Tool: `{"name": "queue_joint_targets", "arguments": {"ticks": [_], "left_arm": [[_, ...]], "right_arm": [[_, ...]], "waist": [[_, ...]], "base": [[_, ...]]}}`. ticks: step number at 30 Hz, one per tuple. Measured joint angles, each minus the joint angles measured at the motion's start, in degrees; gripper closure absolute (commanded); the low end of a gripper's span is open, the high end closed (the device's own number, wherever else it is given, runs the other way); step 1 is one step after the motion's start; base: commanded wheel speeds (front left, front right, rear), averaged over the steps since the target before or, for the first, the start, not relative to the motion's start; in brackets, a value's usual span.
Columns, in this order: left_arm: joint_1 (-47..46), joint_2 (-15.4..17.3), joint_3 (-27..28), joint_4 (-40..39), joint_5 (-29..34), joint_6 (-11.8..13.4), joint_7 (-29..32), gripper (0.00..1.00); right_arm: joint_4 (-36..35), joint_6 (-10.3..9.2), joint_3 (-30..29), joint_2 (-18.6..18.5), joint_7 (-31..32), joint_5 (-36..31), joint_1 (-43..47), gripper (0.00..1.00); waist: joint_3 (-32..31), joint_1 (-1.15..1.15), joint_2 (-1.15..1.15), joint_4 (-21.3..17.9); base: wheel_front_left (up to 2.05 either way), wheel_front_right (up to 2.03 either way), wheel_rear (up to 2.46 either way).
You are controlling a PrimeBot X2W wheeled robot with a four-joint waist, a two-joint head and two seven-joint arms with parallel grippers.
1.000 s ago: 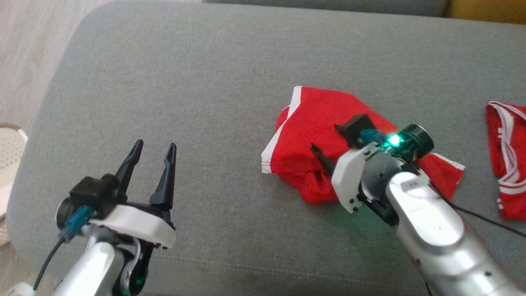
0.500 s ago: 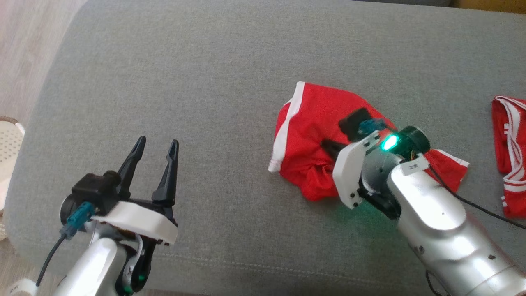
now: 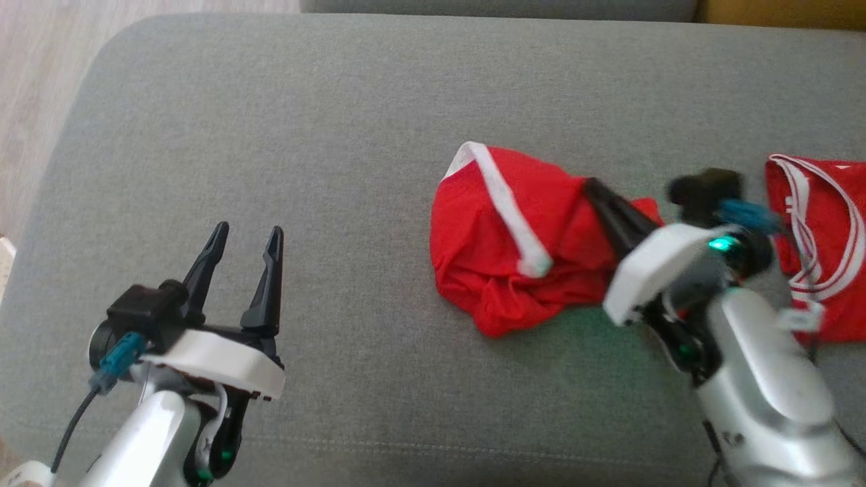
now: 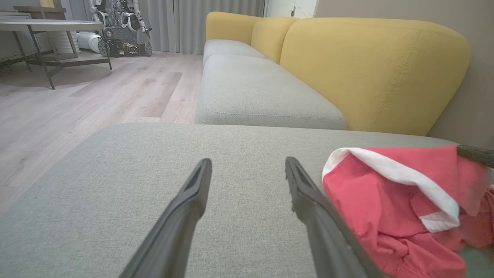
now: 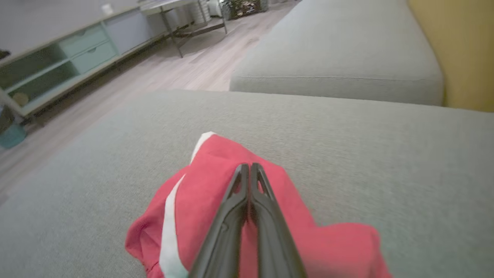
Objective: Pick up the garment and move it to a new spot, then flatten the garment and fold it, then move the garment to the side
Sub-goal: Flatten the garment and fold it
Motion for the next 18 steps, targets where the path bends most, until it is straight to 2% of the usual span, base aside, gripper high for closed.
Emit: {"name": "queue_joint_targets", "arguments": {"ticks": [7,12,15,16,17,18], "left_arm": [[0.28,0.48,0.02,-0.86,0.01,0.34,0.0,0.0],[0.35,0.68,0.01,-1.2,0.01,0.34,0.0,0.0],[0.35,0.73,-0.01,-1.21,0.01,0.34,0.01,0.0],[0.35,0.73,-0.02,-1.2,0.01,0.34,0.0,0.0],[0.34,0.73,-0.02,-1.2,0.01,0.33,0.0,0.0],[0.34,0.73,-0.02,-1.14,0.01,0.33,0.01,0.0]], "right_arm": [[-4.82,0.0,-17.42,2.9,0.93,2.56,10.32,1.0],[-3.3,0.0,-24.65,4.08,3.12,3.96,12.34,1.0],[-0.26,0.0,-26.41,4.38,3.12,4.23,12.29,1.0],[0.55,0.0,-26.44,4.52,3.0,4.52,12.3,0.61],[0.92,0.0,-26.35,4.64,2.32,4.52,12.3,0.0],[0.94,0.0,-26.15,4.75,1.54,4.63,12.25,0.0]], "waist": [[-0.07,0.0,0.0,-0.93],[0.64,0.0,0.0,-1.18],[1.01,0.0,0.0,-1.17],[1.04,0.0,0.0,-1.14],[1.03,0.0,0.0,-1.1],[0.97,0.0,0.0,-1.08]], "base": [[0.0,0.0,0.0],[0.0,0.0,0.0],[0.0,0.0,0.0],[0.0,0.0,0.0],[0.0,0.0,0.0],[0.0,0.0,0.0]]}}
